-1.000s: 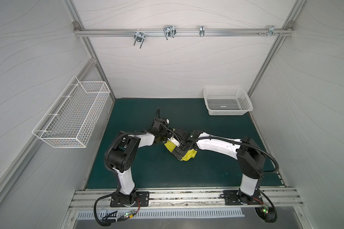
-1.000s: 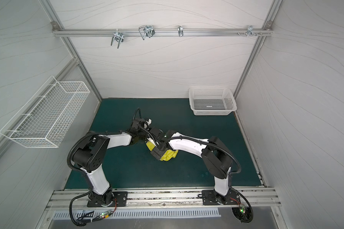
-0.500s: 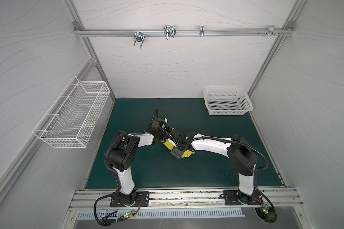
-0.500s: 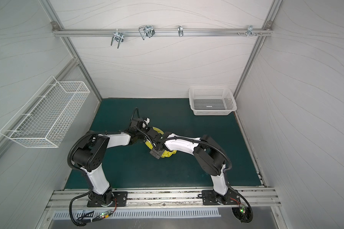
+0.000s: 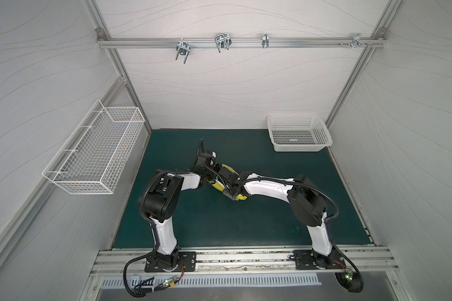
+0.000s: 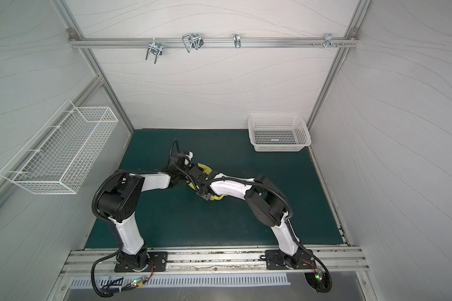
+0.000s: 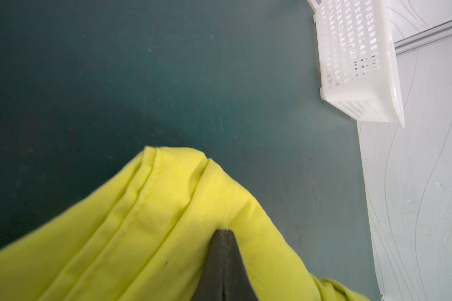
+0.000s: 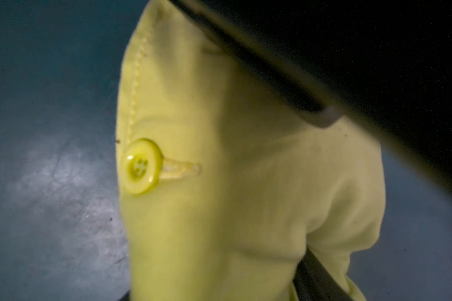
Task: Roll up the long pants
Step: Roll the long pant at the center of the board.
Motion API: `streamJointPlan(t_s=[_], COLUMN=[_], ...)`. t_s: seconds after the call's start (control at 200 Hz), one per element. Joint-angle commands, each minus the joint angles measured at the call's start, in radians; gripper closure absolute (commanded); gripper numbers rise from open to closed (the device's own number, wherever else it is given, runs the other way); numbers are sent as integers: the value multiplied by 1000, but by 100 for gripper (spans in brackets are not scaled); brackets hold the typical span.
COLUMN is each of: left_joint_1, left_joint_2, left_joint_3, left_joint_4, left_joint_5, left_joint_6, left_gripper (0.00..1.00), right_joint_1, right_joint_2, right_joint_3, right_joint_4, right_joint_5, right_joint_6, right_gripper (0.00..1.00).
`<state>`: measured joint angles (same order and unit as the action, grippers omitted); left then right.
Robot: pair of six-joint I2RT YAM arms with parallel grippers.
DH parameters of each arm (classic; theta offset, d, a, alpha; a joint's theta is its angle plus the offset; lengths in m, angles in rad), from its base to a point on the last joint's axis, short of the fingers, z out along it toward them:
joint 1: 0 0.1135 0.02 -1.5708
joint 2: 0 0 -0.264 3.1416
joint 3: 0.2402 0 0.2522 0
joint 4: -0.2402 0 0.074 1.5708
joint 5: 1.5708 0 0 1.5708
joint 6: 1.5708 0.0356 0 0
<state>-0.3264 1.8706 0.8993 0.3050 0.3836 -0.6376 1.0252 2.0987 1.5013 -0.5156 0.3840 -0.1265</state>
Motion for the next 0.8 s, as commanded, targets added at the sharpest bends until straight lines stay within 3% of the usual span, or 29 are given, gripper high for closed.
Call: streamJointPlan(t_s=[0.0,0.095,0.505,0.555,0.595,0.66,0.795], left_joint_1=[-33,-33,-33,-34,-34,-34,-34], left_joint_2=[104,96,70,63,63,70,86], left_joint_3=[-103,-106,-114,-117,-117,-114,-109], left_joint_4=[-366,-369,-387,-392,-395,-400,-404], left_joint_5=[47,49,66,60,57,61,73], left_joint_6=[58,57,70,75,78,86,95], left_gripper=[100,100,100,100,100,100,100], right_joint_1=[-105,-122,-141,-125,-107,-73,10], right_joint_2=[252,253,64,40,14,-39,-100], right_joint_3=[-67,-71,-251,-273,-296,-326,-334], right_joint_4=[-11,-16,0,-4,6,33,110], right_joint_5=[-133,-152,-315,-305,-260,-171,59], right_joint_6=[80,95,139,142,147,132,17], right_gripper=[63,100,100,68,55,36,9])
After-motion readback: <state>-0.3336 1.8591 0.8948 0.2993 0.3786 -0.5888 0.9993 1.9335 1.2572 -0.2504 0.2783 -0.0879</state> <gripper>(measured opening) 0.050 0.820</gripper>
